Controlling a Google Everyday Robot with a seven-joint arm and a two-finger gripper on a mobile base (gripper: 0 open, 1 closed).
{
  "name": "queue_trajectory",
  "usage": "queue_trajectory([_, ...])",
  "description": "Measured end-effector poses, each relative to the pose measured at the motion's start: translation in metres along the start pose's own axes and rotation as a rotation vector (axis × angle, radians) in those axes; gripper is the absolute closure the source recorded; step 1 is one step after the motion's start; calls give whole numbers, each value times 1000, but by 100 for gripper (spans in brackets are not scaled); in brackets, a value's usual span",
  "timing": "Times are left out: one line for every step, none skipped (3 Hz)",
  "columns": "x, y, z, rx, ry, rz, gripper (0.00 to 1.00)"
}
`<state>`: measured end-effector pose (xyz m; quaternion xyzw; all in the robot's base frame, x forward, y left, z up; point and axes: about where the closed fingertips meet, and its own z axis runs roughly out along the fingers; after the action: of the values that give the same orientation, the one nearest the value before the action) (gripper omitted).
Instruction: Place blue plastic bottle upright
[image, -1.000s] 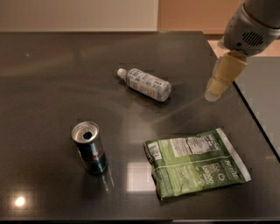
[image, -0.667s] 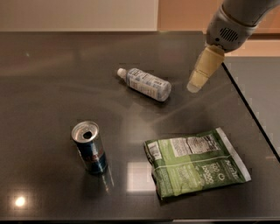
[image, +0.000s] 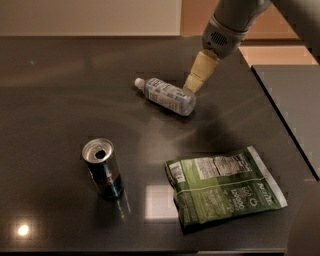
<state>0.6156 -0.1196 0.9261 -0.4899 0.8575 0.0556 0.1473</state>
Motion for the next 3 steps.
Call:
queue_trajectory([-24, -9, 23, -1, 35, 22, 0])
queue_trajectory([-44, -13, 44, -5, 70, 22, 0])
queue_trajectory([-62, -12, 65, -15, 102, 10, 0])
